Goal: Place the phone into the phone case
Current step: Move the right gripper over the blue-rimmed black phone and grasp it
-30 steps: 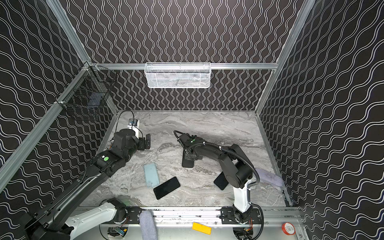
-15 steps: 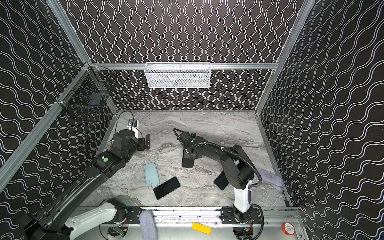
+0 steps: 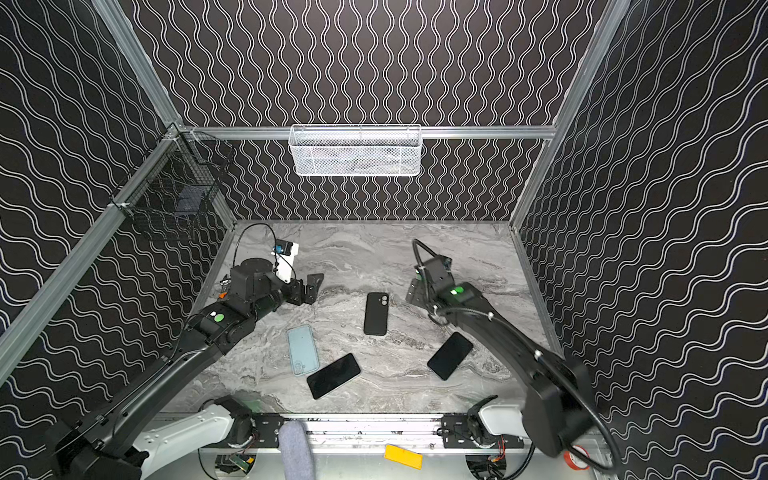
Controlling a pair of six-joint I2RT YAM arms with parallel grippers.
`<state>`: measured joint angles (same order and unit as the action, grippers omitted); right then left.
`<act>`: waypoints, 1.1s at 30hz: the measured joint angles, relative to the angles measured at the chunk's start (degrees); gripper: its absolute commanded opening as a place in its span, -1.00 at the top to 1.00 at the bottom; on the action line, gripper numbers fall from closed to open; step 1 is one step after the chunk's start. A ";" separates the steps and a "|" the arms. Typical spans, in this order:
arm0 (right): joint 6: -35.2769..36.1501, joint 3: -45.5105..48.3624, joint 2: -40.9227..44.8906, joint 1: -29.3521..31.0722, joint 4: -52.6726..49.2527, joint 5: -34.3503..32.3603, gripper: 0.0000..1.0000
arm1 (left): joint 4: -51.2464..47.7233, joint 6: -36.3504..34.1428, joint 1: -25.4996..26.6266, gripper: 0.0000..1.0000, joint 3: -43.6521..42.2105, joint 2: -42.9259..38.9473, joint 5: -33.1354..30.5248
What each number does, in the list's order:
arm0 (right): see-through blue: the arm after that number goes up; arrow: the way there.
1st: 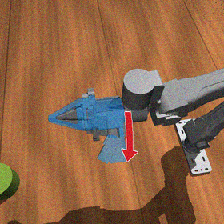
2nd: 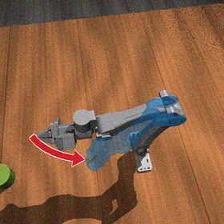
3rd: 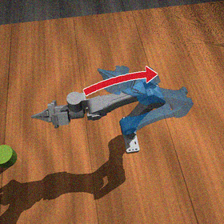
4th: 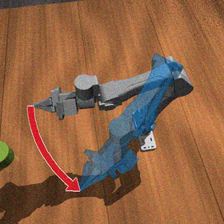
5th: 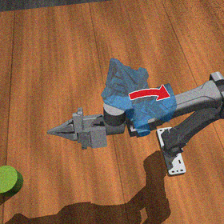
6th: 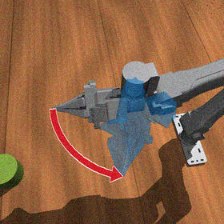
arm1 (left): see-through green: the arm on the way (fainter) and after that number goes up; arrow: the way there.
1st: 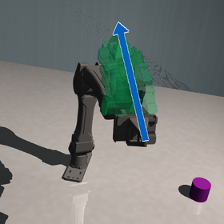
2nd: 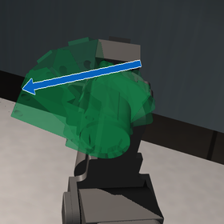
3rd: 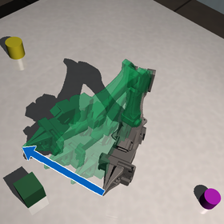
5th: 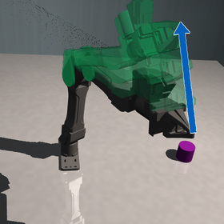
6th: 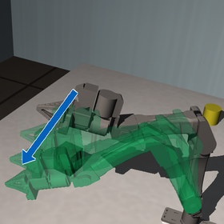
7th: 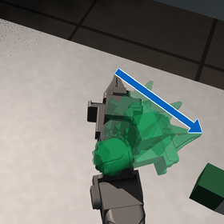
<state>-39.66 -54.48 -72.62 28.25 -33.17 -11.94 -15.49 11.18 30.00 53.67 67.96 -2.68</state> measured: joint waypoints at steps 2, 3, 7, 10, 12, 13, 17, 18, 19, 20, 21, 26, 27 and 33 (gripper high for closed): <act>-1.14 4.24 4.96 -1.29 -1.20 0.74 -0.98 | 1.16 -0.07 0.81 -0.97 0.00 0.59 4.98; -1.62 5.68 6.75 -1.86 -1.60 1.01 -0.98 | 1.75 -0.35 1.33 -0.97 -0.02 1.01 7.21; -3.78 10.49 11.61 -4.81 -3.45 1.90 -0.98 | 2.75 -1.14 4.42 -0.97 1.05 4.57 15.93; -4.92 14.19 12.76 -7.80 -3.50 3.30 -0.99 | 2.67 -2.25 6.73 -0.97 1.81 6.51 18.88; -5.51 15.74 12.35 -9.33 -3.54 5.01 -0.99 | 2.60 -2.58 8.09 -0.97 1.84 7.17 19.34; -5.79 16.02 11.80 -9.70 -3.54 5.46 -0.99 | 2.34 -2.80 8.79 -0.97 1.90 7.52 19.32; -6.97 15.39 8.94 -10.16 -4.81 6.54 -0.99 | 1.64 -3.85 11.82 -0.97 2.32 8.61 19.04; -7.32 14.97 8.55 -10.23 -5.35 6.49 -0.99 | 1.60 -3.87 12.44 -0.97 2.40 8.85 18.73; -7.58 14.60 8.33 -10.32 -5.95 6.49 -0.99 | 1.44 -3.89 12.96 -0.97 2.56 9.16 18.29; -7.91 14.58 8.39 -10.32 -6.29 6.54 -0.99 | 1.31 -3.87 13.27 -0.97 2.69 9.38 18.18; -8.09 14.75 8.59 -10.32 -6.67 6.73 -0.99 | 1.09 -3.87 13.42 -0.97 2.89 9.51 18.08; -9.20 17.75 10.40 -10.32 -7.48 9.27 -0.99 | 1.07 -3.85 13.62 -0.97 3.39 9.60 17.62; -9.22 17.97 10.47 -10.32 -7.76 9.64 -0.99 | 1.07 -3.85 13.62 -0.97 3.39 9.60 17.62; -9.31 19.21 10.36 -10.08 -8.31 11.17 -0.99 | 0.63 -3.63 13.62 -0.97 3.52 10.12 16.31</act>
<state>-48.97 -35.27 -62.26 18.17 -41.47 -0.78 -14.85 7.55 43.62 57.19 78.08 13.63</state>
